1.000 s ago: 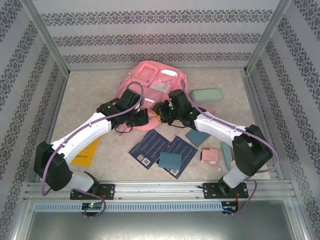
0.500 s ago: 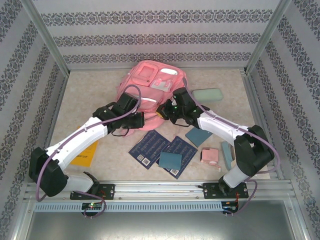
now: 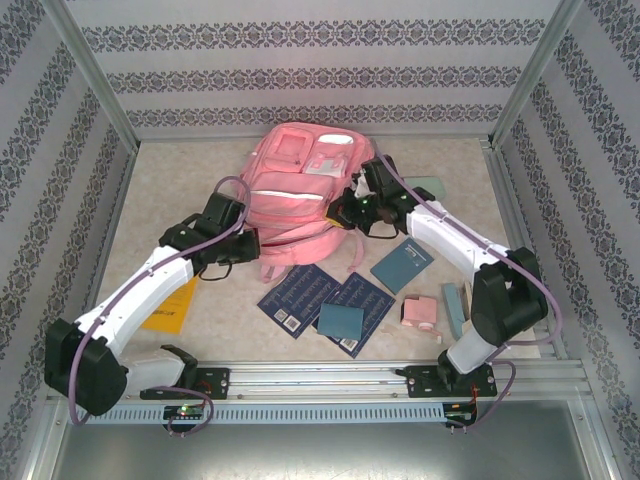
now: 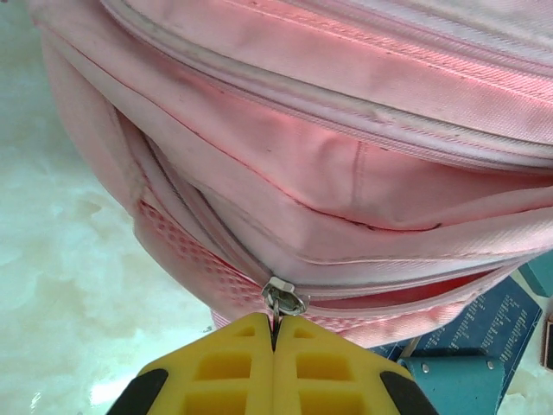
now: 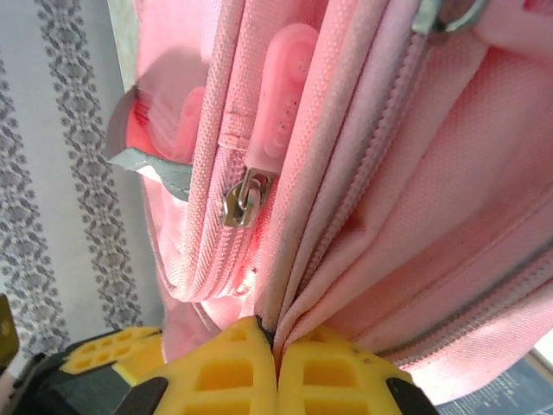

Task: Pack the student bag

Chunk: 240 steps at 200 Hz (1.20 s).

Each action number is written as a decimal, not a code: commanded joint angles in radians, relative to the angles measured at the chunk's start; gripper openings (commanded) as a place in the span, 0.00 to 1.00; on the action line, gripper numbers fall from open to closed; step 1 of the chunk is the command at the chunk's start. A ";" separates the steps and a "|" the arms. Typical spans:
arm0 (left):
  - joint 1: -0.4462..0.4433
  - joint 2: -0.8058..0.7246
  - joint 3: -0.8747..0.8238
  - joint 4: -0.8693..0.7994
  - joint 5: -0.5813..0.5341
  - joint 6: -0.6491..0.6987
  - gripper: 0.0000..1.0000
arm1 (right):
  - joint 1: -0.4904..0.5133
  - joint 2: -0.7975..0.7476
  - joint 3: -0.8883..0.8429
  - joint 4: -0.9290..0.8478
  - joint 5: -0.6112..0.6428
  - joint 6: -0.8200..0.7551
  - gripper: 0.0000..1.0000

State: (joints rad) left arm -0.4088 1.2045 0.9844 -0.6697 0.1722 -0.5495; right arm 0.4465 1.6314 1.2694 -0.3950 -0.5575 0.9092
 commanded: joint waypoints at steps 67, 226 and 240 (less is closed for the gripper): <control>-0.051 -0.103 -0.124 0.008 0.125 -0.080 0.00 | -0.041 0.153 0.220 -0.152 0.104 -0.157 0.36; -0.157 -0.109 -0.116 0.166 0.140 -0.114 0.00 | 0.388 -0.074 -0.183 0.225 0.368 0.626 0.46; -0.159 -0.121 -0.120 0.162 0.136 -0.112 0.00 | 0.390 -0.054 -0.204 0.276 0.376 0.679 0.46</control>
State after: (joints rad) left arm -0.5507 1.1324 0.8585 -0.5728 0.2924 -0.6548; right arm 0.8345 1.5593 1.0809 -0.2325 -0.2432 1.4483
